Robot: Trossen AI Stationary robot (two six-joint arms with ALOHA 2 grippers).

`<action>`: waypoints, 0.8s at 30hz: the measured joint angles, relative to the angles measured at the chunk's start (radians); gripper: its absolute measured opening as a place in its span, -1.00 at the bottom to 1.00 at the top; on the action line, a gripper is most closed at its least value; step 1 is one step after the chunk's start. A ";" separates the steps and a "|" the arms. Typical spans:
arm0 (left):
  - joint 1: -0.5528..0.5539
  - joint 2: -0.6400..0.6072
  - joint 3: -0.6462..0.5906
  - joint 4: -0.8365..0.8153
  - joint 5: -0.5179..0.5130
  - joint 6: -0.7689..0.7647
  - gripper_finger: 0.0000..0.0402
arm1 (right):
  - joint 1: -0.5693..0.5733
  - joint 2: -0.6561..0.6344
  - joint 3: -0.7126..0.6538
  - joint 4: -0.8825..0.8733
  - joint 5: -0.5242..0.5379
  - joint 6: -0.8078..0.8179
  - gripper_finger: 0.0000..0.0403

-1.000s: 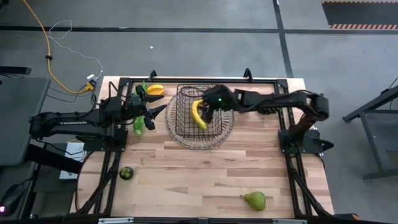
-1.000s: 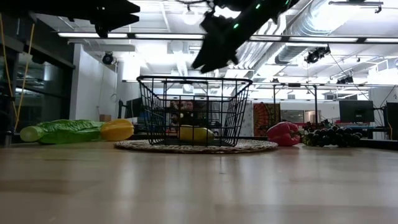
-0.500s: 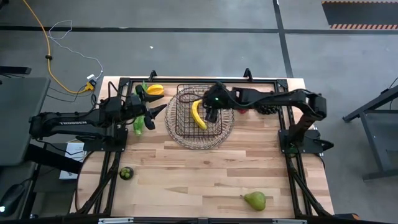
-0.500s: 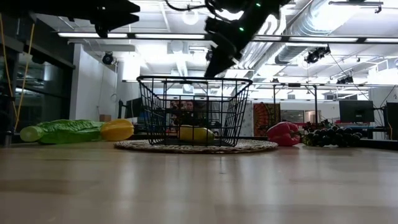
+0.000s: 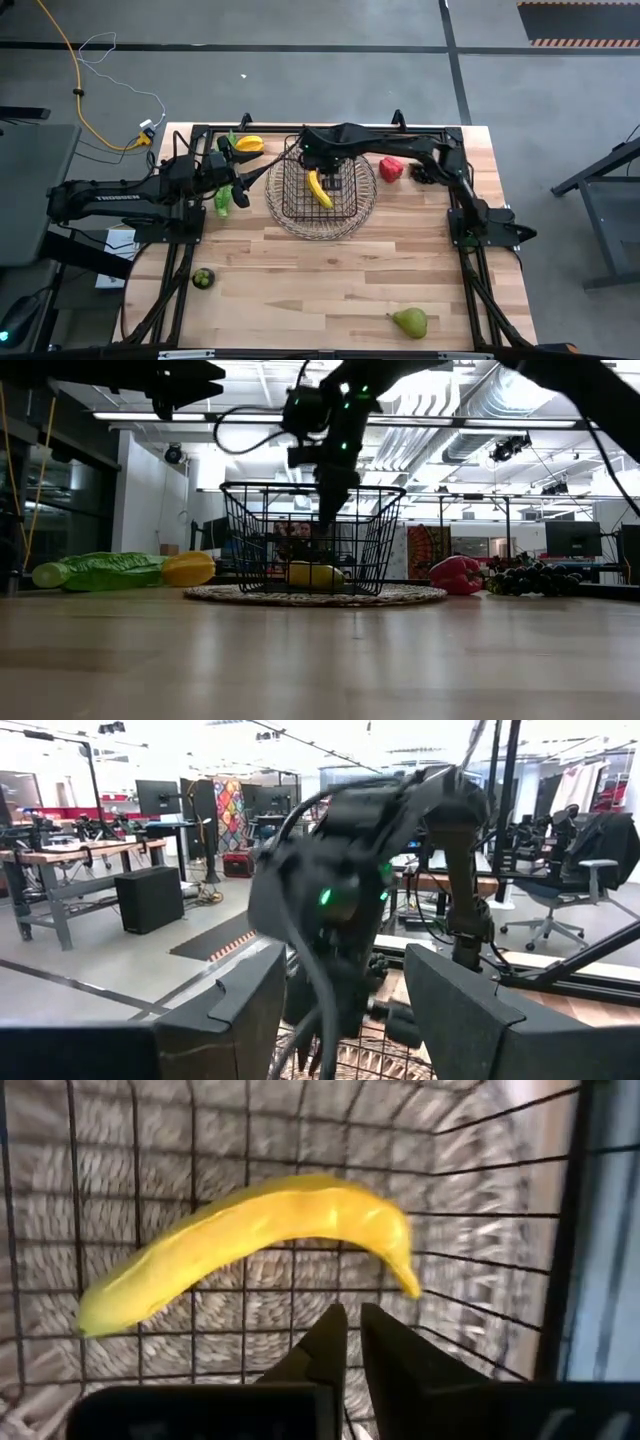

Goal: Build produce basket
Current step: Put the yellow banana into the black wire basket

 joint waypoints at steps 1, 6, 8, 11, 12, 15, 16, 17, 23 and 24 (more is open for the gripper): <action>0.000 0.000 0.000 0.000 0.000 0.000 -0.03 | -0.003 0.017 0.006 -0.008 -0.003 -0.015 -0.94; 0.000 0.000 0.000 0.000 0.000 0.001 -0.03 | -0.018 0.081 0.005 -0.010 -0.003 -0.064 -0.96; 0.000 0.000 0.000 0.000 0.000 0.001 -0.03 | -0.022 0.100 0.003 -0.014 -0.004 -0.066 -0.98; 0.000 0.000 0.000 0.000 0.000 0.001 -0.03 | -0.022 0.126 0.002 0.002 -0.017 -0.074 -0.99; 0.000 0.000 0.000 0.000 0.000 0.001 -0.03 | -0.022 0.130 0.002 0.010 -0.031 -0.080 -0.99; 0.000 0.000 0.000 0.000 0.000 0.001 -0.03 | -0.020 0.147 0.002 0.033 -0.057 -0.099 -1.00; 0.000 0.000 0.000 0.000 0.000 0.001 -0.03 | -0.018 0.154 0.002 0.032 -0.058 -0.104 -1.00; 0.000 0.000 0.000 0.000 0.000 0.001 -0.03 | -0.018 0.158 0.002 0.034 -0.058 -0.106 -1.00; 0.000 0.000 0.000 0.000 0.000 0.001 -0.03 | -0.019 0.159 0.002 0.068 -0.066 -0.103 -1.00; 0.000 0.000 0.000 0.000 0.000 0.001 -0.03 | -0.019 0.159 0.002 0.082 -0.080 -0.097 -1.00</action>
